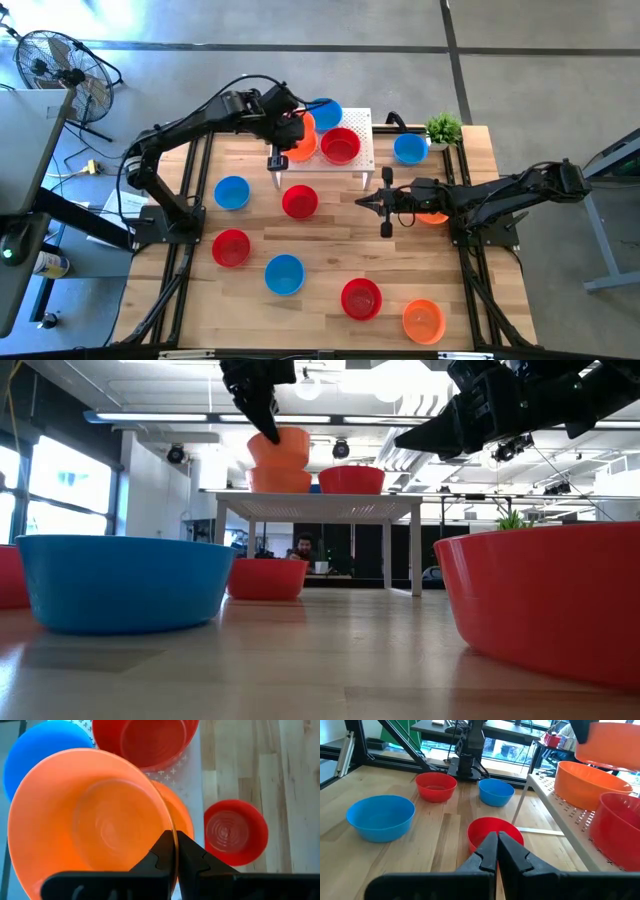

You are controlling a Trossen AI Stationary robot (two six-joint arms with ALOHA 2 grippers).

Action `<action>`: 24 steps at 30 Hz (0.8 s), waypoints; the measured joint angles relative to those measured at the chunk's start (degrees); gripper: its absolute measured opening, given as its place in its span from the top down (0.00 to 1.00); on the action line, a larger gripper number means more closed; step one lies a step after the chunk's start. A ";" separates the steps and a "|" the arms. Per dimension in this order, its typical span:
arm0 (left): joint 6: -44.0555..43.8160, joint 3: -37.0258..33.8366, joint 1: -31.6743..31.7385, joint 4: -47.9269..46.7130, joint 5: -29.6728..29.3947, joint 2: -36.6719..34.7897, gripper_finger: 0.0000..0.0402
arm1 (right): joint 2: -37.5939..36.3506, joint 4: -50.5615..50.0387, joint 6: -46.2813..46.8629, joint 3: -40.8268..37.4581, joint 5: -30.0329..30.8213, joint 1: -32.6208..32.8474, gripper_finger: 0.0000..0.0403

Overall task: Pick & Place Mini bowls
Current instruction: Stack the orange bowl on the orange bowl on the shelf

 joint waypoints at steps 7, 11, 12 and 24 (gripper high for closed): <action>-0.60 0.00 -0.42 0.00 1.32 0.02 1.00 | 0.00 -0.02 -0.02 0.00 -0.59 0.02 1.00; -1.11 -0.64 -0.35 0.16 1.15 0.02 1.00 | 0.00 -0.02 -0.02 0.00 -0.62 0.00 1.00; -1.08 -0.98 -0.35 0.15 1.15 0.02 1.00 | 0.00 -0.02 -0.02 0.00 -0.62 0.00 1.00; -1.12 -4.61 -0.26 2.14 0.71 0.02 1.00 | 0.00 0.00 -0.02 0.00 -0.62 0.00 1.00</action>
